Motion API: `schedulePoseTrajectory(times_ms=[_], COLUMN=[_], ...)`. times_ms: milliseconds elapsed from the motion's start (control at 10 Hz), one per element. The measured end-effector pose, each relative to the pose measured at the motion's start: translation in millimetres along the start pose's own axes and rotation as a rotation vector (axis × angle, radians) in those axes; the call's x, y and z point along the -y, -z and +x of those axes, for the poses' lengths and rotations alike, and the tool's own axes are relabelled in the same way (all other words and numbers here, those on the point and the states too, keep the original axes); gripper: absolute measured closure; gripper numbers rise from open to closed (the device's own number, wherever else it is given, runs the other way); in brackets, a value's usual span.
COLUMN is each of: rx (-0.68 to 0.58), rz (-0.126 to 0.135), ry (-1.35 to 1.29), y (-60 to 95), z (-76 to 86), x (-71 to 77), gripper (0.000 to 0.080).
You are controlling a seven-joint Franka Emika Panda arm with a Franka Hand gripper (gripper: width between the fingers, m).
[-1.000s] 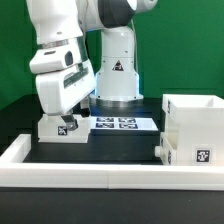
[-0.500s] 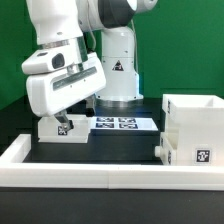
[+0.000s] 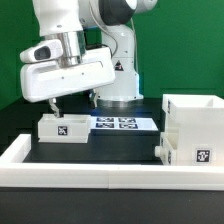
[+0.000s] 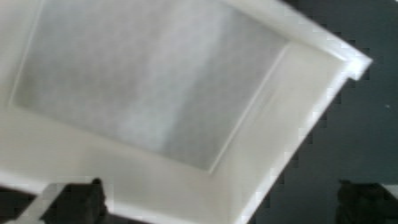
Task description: Assemble drawer
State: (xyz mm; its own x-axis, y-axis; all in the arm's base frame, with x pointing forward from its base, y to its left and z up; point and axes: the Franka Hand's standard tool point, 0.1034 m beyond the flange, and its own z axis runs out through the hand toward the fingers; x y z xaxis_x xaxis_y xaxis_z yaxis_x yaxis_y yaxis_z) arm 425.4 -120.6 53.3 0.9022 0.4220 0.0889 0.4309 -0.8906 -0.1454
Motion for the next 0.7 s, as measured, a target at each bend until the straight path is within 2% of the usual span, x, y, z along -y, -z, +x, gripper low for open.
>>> schedulePoseTrajectory(times_ms=[400,700], rx=[-0.006,-0.009], rz=[0.006,-0.005], ry=[-0.263,-0.479], y=[-1.4,-13.7], z=[2.1,2.7], x=[2.2,12.6], gripper=[0.0150,0.0150])
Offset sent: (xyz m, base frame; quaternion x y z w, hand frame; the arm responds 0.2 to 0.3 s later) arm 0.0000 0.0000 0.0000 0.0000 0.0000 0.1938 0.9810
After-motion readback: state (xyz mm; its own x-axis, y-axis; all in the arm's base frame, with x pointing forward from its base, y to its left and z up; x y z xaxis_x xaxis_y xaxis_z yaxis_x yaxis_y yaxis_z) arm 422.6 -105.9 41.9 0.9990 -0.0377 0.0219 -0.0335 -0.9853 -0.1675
